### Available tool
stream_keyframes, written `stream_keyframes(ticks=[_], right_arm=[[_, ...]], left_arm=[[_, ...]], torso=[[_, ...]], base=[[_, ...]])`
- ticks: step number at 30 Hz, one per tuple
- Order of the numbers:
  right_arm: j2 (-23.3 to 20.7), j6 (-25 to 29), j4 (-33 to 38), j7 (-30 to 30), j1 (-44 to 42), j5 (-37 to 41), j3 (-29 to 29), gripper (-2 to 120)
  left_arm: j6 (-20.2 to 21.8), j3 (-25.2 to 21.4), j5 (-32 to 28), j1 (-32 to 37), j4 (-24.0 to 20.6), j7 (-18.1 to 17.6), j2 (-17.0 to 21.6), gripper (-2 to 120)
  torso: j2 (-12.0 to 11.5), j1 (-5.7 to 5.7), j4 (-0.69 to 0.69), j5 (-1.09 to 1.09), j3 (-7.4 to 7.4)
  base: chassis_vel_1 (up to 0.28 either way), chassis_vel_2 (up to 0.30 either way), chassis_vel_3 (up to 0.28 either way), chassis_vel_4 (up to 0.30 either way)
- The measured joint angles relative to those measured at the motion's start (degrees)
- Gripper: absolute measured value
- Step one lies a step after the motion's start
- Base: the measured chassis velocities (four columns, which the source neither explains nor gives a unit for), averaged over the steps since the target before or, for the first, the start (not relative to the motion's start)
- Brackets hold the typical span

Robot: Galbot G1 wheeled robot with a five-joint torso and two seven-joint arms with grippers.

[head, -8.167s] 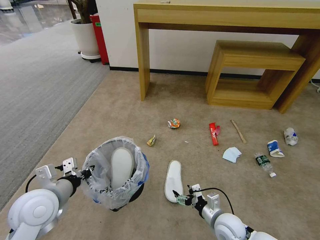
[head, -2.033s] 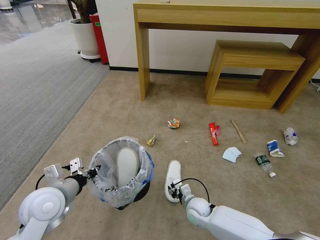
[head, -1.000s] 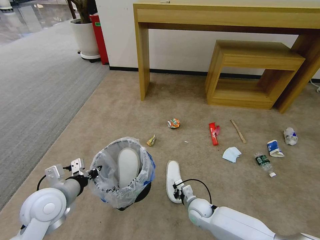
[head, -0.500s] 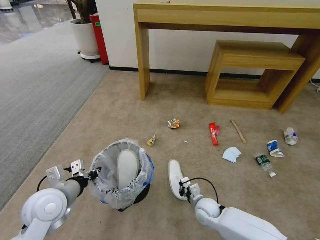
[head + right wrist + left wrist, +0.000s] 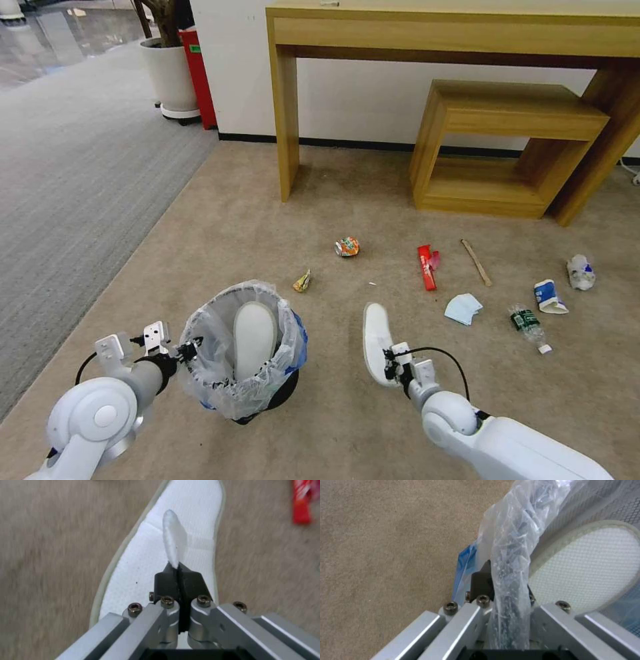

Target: Pick up the trash bin and place the garbage on the floor into it.

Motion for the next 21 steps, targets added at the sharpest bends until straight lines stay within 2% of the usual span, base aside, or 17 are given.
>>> stream_keyframes(ticks=[8,15,21], right_arm=[[-1.5,5.66,6.84,-4.81,-1.03,-1.77,6.37,0],[-1.74,7.9,12.82,-7.03,-0.15,-1.21,7.64,0],[-1.51,10.47,14.89,-9.4,1.05,-1.65,7.85,0]], left_arm=[[0.19,0.67,0.21,0.19,-0.62,0.03,0.42,1],[0.38,1.56,0.4,0.13,-0.77,0.04,0.89,1],[0.51,2.26,0.41,0.06,-0.77,0.19,1.43,1]], torso=[[0.0,0.0,0.0,-0.01,0.0],[0.0,0.0,0.0,-0.01,0.0],[0.0,0.0,0.0,-0.01,0.0]], base=[[0.0,0.0,0.0,0.0],[0.0,0.0,0.0,0.0],[0.0,0.0,0.0,0.0]])
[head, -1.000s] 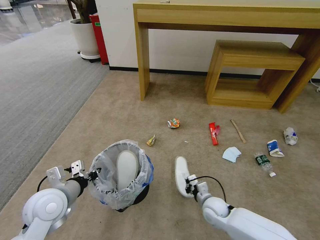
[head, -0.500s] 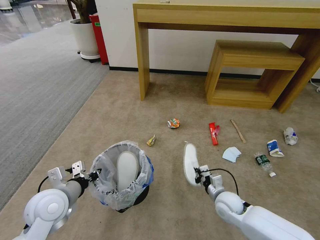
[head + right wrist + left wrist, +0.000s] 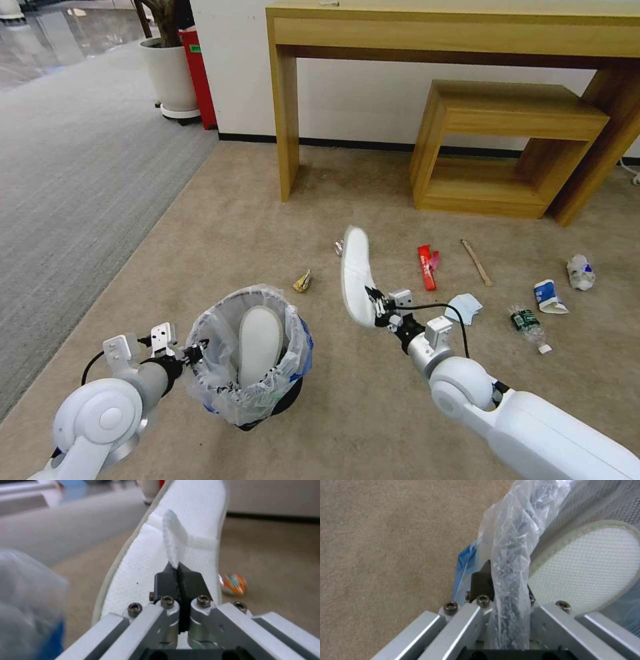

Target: Pick up the trash bin and place the garbage on the floor into it.

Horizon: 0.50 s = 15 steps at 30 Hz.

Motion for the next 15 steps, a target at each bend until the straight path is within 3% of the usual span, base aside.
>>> stream_keyframes(ticks=[15], right_arm=[[1.06,5.64,4.52,-6.84,3.57,0.07,-0.8,0]], left_arm=[[0.11,0.88,0.44,-0.14,-0.03,0.34,0.02,1]], torso=[[0.0,0.0,0.0,0.0,0.0]], base=[[0.0,0.0,0.0,0.0]])
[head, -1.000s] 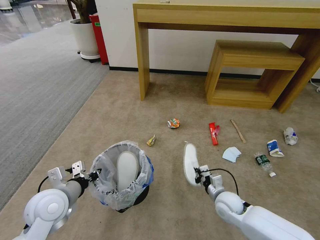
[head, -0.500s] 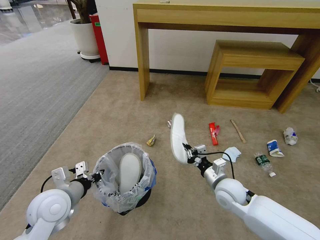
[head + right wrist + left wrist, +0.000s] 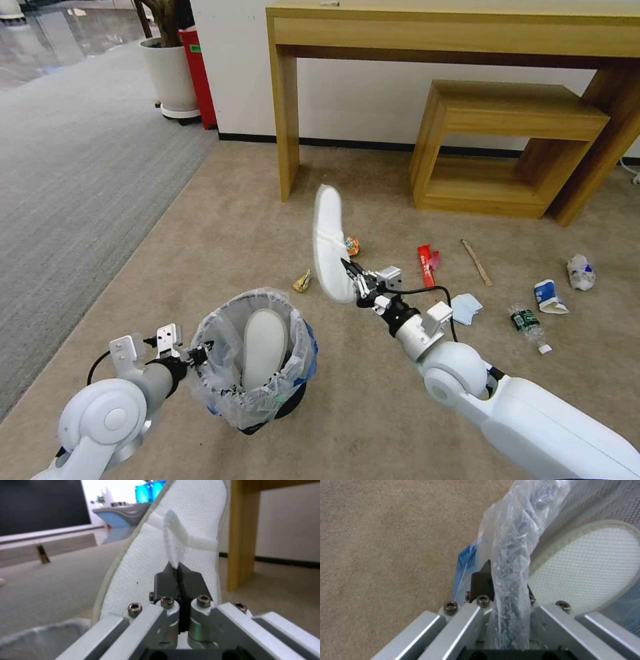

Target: Pick up the trash bin and place the garbage on the floor into it.

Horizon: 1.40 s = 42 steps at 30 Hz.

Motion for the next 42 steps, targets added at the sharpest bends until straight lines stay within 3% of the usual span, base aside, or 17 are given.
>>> stream_keyframes(ticks=[19,42], right_arm=[[3.32,6.08,-1.3,-11.63,11.12,5.16,-10.24,0],[7.5,11.66,-6.03,-23.01,15.77,4.38,-19.08,0]], left_arm=[[0.33,0.85,-0.51,0.01,-1.68,0.01,0.94,1],[0.62,1.47,-0.66,0.35,-4.01,-0.27,0.7,1]], torso=[[0.0,0.0,0.0,0.0,0.0],[0.0,0.0,0.0,0.0,0.0]], base=[[0.0,0.0,0.0,0.0],[0.0,0.0,0.0,0.0]])
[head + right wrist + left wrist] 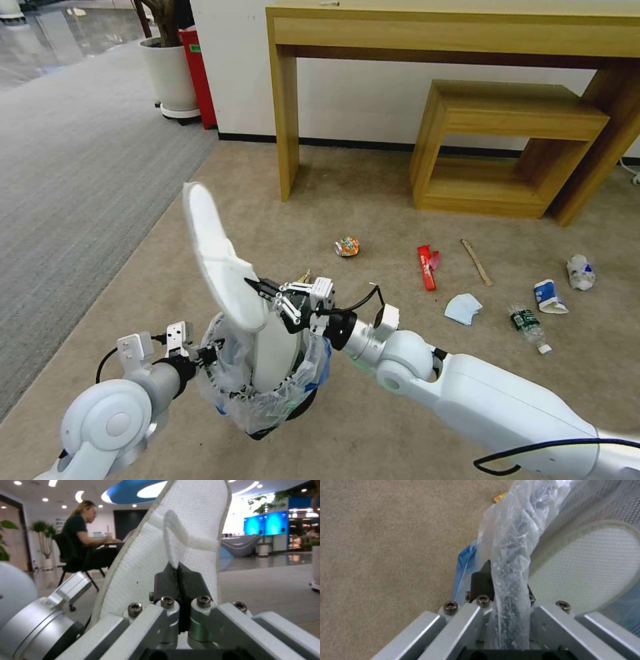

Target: Pick up the trash bin and place the garbage on the floor into it.

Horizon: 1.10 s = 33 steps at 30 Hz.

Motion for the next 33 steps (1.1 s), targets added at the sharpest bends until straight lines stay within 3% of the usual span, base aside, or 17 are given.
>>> stream_keyframes(ticks=[33], right_arm=[[1.14,4.08,-5.85,-3.71,-1.42,-4.4,-2.28,0]], left_arm=[[0.23,-0.93,-1.75,0.27,-2.56,-0.71,0.19,1]], torso=[[0.0,0.0,0.0,0.0,0.0]], base=[[0.0,0.0,0.0,0.0]])
